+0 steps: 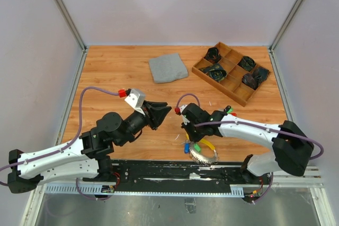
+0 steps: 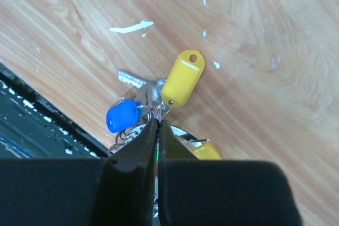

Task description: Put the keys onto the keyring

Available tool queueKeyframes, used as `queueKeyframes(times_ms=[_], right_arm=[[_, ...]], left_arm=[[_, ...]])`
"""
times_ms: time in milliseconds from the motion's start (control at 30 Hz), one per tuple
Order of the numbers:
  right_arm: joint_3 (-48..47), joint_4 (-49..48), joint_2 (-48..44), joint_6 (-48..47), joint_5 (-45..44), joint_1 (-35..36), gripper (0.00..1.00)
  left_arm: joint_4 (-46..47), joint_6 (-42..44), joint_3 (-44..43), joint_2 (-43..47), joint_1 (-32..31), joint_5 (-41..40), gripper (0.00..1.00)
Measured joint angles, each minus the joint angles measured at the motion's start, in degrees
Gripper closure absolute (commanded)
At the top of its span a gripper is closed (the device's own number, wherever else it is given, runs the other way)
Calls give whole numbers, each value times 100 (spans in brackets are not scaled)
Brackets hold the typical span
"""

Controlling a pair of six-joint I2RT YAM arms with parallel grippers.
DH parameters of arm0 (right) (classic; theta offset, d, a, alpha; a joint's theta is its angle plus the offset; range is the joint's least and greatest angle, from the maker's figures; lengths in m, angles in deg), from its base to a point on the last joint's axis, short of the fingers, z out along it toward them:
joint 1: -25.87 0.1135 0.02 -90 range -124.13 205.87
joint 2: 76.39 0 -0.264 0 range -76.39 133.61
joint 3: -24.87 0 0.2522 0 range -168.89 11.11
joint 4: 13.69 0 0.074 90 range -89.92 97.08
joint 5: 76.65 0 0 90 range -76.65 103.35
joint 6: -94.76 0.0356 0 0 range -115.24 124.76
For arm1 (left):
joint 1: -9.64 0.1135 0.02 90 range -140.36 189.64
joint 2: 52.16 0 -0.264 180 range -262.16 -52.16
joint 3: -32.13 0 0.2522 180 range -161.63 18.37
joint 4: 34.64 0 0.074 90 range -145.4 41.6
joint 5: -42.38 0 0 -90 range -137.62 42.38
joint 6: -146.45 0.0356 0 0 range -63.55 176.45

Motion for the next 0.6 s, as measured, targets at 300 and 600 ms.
queueKeyframes(times_ms=[300, 600], right_arm=[[-839, -205, 964, -704, 566, -173, 97], [-1082, -442, 1290, -883, 704, -170, 57]], left_arm=[[-26, -76, 48, -96, 0, 48, 69], [-26, -149, 48, -109, 0, 81, 68]])
